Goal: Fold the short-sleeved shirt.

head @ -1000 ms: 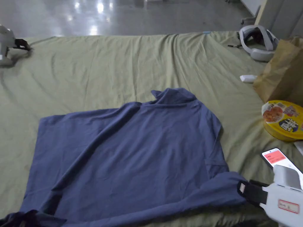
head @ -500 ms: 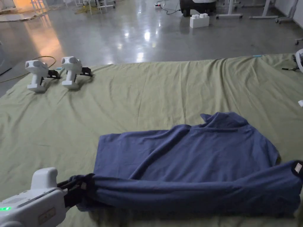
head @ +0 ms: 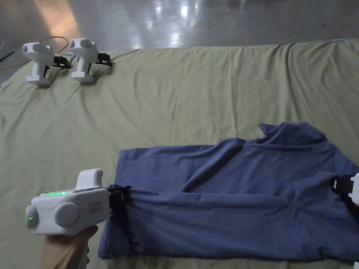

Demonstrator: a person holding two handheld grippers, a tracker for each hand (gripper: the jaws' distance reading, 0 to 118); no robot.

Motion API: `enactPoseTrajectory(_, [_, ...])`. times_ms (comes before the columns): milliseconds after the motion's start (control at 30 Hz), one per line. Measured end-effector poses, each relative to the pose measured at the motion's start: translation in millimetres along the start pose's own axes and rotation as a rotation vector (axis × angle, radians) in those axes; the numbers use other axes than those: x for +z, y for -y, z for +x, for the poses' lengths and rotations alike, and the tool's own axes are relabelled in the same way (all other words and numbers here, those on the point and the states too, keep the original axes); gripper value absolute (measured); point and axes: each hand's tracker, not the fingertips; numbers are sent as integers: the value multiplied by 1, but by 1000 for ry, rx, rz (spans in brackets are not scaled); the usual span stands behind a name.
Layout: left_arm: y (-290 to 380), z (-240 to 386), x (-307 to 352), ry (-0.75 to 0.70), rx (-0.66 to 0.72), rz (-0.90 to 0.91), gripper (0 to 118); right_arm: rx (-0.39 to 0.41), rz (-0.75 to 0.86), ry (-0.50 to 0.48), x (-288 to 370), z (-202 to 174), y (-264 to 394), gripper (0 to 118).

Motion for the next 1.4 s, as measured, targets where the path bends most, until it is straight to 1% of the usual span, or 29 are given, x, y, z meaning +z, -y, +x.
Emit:
enactPoseTrajectory(33, [0, -1, 1, 3, 0, -6, 8, 15, 9, 3, 3, 2, 2, 5])
enactPoseTrajectory(67, [2, -2, 4, 1, -3, 1, 25, 27, 13, 6, 4, 4, 2, 9])
enactPoseTrajectory(100, [3, -3, 11, -7, -13, 18, 61, 38, 17, 6, 9, 5, 3, 19])
enactPoseTrajectory(133, [2, -5, 20, -14, -17, 19, 95, 53, 15, 10, 15, 8, 2, 33])
enactPoseTrajectory(167, [4, -5, 34, -22, -21, 76, 102, 65, 17, 4, 22, 10, 2, 53])
enactPoseTrajectory(200, [4, -5, 49, -13, -22, 146, 101, 74, 28, -3, 34, 12, 3, 63])
enactPoseTrajectory(267, [5, -3, 88, 25, -27, 234, 101, 79, 106, -12, 63, 16, 5, 66])
enactPoseTrajectory(300, [9, 1, 109, 38, -43, 290, 102, 80, 137, -20, 80, 18, 7, 69])
enactPoseTrajectory(367, [16, 12, 150, 37, -84, 377, 107, 102, 211, -26, 116, 18, 14, 82])
enactPoseTrajectory(400, [21, 16, 173, 29, -100, 426, 110, 115, 246, -22, 136, 16, 19, 85])
enactPoseTrajectory(467, [35, 30, 212, 38, -126, 514, 113, 144, 338, -57, 176, 12, 36, 91])
enactPoseTrajectory(533, [52, 46, 249, 27, -144, 593, 115, 158, 405, -70, 215, 4, 56, 98])
enactPoseTrajectory(633, [80, 70, 289, -13, -178, 689, 115, 157, 502, -97, 263, -8, 91, 99])
enactPoseTrajectory(767, [118, 94, 324, -23, -161, 738, 115, 176, 604, -102, 315, -33, 137, 99])
enactPoseTrajectory(800, [125, 95, 329, -16, -161, 740, 115, 175, 611, -109, 322, -36, 144, 97])
enactPoseTrajectory(833, [133, 99, 334, -17, -155, 745, 113, 177, 622, -125, 330, -39, 151, 90])
enactPoseTrajectory(867, [140, 104, 341, -18, -150, 744, 103, 179, 633, -150, 338, -43, 160, 74])
enactPoseTrajectory(900, [145, 107, 346, -15, -145, 738, 88, 176, 635, -158, 346, -46, 167, 59])
enactPoseTrajectory(933, [150, 110, 350, -13, -137, 736, 65, 181, 636, -150, 349, -48, 171, 48])
enactPoseTrajectory(967, [155, 112, 355, -11, -131, 730, 65, 194, 641, -122, 354, -53, 175, 44])
enactPoseTrajectory(1000, [159, 115, 358, -11, -122, 725, 56, 207, 636, -100, 357, -57, 179, 44])
enactPoseTrajectory(1033, [161, 116, 359, -6, -112, 724, 34, 221, 631, -102, 359, -59, 180, 37])
enactPoseTrajectory(1067, [165, 118, 361, -6, -107, 728, 3, 231, 619, -101, 362, -62, 181, 26])
enactPoseTrajectory(1100, [170, 118, 366, 22, -103, 762, 3, 241, 613, -68, 365, -68, 183, 17])
enactPoseTrajectory(1133, [170, 119, 370, 54, -105, 753, 2, 250, 611, -29, 367, -72, 184, 8])
enactPoseTrajectory(1167, [169, 121, 372, 44, -104, 733, 2, 258, 622, -49, 371, -76, 186, 8])
enactPoseTrajectory(1300, [167, 128, 368, 10, -161, 712, 2, 286, 638, -63, 372, -78, 183, 8])
enactPoseTrajectory(1400, [159, 122, 359, 26, -137, 679, 2, 283, 637, -79, 367, -75, 179, 8])
